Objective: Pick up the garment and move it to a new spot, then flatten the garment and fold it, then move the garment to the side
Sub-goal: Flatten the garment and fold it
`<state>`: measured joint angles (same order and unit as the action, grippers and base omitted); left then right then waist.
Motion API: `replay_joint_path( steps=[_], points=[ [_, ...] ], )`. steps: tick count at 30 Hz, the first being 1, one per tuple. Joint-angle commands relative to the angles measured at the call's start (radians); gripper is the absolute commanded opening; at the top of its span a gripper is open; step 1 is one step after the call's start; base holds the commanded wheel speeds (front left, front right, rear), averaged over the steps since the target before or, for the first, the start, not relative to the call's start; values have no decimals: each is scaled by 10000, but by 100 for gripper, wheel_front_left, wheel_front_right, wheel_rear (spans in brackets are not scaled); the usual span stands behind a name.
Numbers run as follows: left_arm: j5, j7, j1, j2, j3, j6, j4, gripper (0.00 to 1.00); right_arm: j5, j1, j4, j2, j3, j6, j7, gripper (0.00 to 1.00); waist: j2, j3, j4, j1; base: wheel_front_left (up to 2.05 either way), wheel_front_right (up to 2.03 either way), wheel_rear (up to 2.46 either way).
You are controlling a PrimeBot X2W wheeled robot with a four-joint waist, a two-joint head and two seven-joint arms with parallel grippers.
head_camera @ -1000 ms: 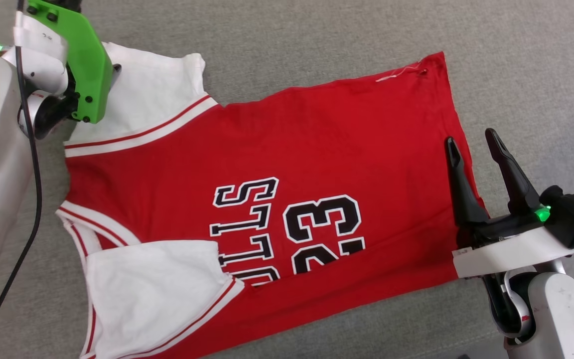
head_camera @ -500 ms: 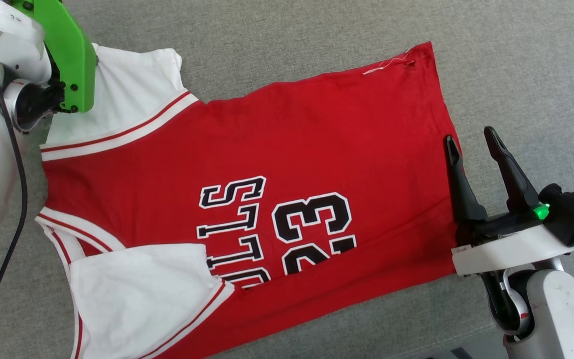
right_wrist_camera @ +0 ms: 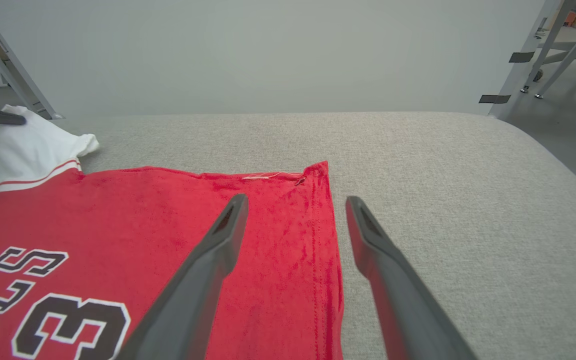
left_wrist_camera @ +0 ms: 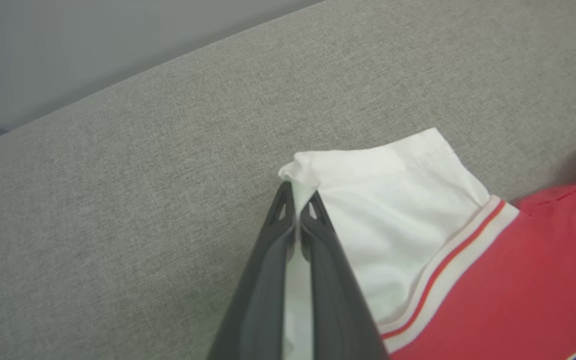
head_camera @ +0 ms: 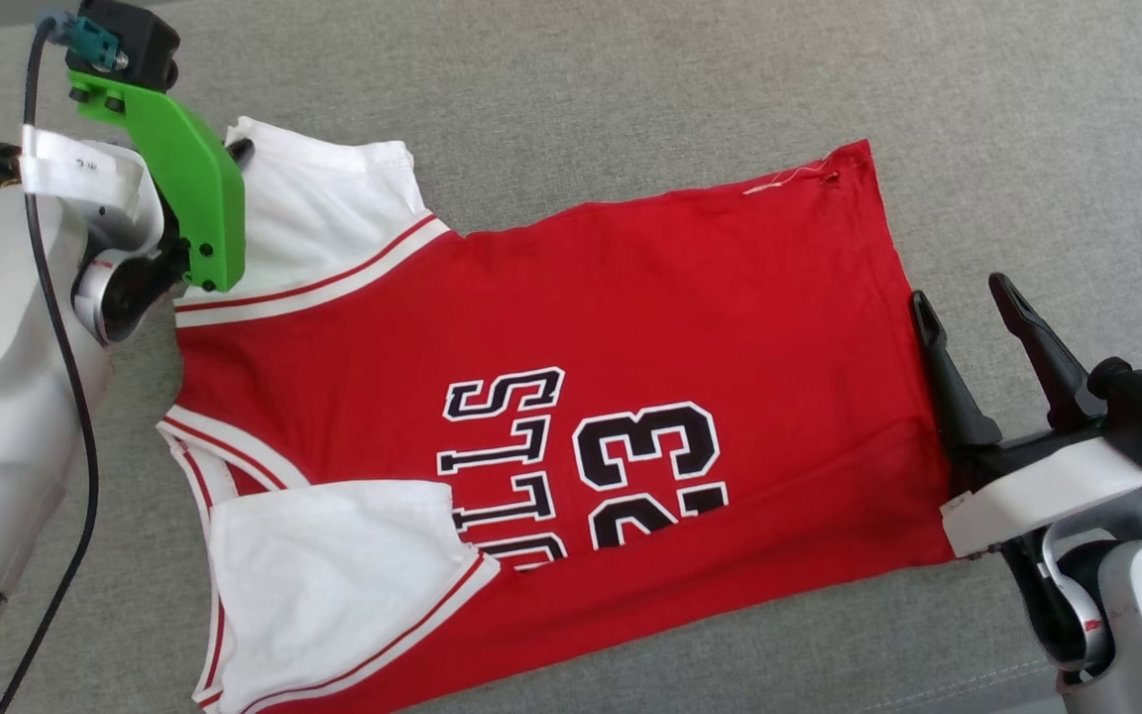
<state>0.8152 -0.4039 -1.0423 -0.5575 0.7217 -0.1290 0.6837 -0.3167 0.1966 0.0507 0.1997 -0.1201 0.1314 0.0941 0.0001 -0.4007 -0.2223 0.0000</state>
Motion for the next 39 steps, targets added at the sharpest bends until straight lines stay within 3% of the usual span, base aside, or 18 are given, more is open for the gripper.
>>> replay_joint_path(
  steps=[1, 7, 15, 21, 28, 39],
  points=[
    [227, 209, 328, -74, 30, -17, -229, 0, 87, -166, 61, 228, 24, -7, -381, 100, -1, 497, 421, 0, 0, 0, 0],
    [472, 485, 1115, -171, 102, 104, -1880, 0, -79, -119, 556, 1246, 118, -7, -2305, 100, -1, 703, 988, 0, 0, 0, 0],
    [246, 531, 1903, -822, 22, 1041, -4963, 0, -1223, 1094, 772, 2601, 457, -7, -6321, 100, -1, 99, 1716, 0, 0, 0, 0],
    [110, 393, 2480, -1244, -8, 1751, -6969, 0, -2024, 2420, 238, 3090, 733, -7, -8352, 100, -1, -523, 2233, 0, 0, 0, 0],
    [-57, 367, 2772, -1399, 3, 2224, -8287, 0, -2137, 3834, -962, 3558, 627, -7, -9365, 100, -1, -1035, 2734, 0, 0, 0, 0],
    [-253, 451, 2710, -1208, 167, 2327, -8781, 0, -1932, 4750, -2570, 3678, -99, -7, -9310, 100, -1, -1416, 3143, 0, 0, 0, 0]
  ],
)
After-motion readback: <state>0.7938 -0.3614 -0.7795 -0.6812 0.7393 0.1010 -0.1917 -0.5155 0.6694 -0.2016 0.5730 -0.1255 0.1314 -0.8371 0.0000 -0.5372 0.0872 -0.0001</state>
